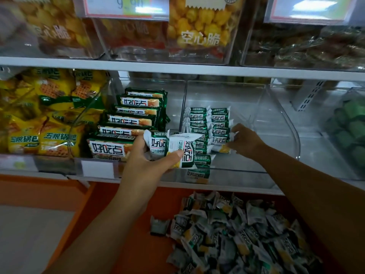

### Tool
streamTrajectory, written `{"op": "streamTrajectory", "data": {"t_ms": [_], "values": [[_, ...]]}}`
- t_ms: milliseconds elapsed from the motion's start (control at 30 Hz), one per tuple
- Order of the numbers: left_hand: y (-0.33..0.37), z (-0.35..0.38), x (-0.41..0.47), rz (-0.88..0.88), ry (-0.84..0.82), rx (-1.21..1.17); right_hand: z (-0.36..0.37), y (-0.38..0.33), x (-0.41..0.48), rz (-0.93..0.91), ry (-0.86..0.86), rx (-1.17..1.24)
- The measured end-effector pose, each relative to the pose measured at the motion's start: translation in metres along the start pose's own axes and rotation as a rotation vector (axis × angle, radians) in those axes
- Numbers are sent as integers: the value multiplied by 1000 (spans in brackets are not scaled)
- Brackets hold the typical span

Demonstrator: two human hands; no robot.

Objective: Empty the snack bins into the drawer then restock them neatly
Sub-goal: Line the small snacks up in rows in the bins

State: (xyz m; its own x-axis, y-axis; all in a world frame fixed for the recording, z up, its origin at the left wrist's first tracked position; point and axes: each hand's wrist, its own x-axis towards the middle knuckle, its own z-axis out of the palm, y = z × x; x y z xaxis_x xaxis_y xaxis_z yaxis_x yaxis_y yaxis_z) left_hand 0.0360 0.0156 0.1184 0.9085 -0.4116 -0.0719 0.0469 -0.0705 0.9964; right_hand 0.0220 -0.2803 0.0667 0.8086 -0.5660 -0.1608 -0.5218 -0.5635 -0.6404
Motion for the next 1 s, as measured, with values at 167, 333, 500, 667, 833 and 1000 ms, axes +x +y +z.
{"op": "streamTrajectory", "data": {"t_ms": [167,333,500,667,833,1000], "values": [[1,0,0,-18,15,18,5,-1,1,-29,17,-7],[-1,-2,2,-2,9,56,7,3,-4,-160,38,-80],[5,4,0,27,14,43,-5,-12,-27,-150,97,-215],[9,9,-6,60,18,25,-10,-60,-119,-378,-3,200],[11,14,-13,80,-9,-1,11,-72,-155,-272,-190,474],[15,12,-16,77,-3,-2,2,-72,-149,-210,-196,526]]}}
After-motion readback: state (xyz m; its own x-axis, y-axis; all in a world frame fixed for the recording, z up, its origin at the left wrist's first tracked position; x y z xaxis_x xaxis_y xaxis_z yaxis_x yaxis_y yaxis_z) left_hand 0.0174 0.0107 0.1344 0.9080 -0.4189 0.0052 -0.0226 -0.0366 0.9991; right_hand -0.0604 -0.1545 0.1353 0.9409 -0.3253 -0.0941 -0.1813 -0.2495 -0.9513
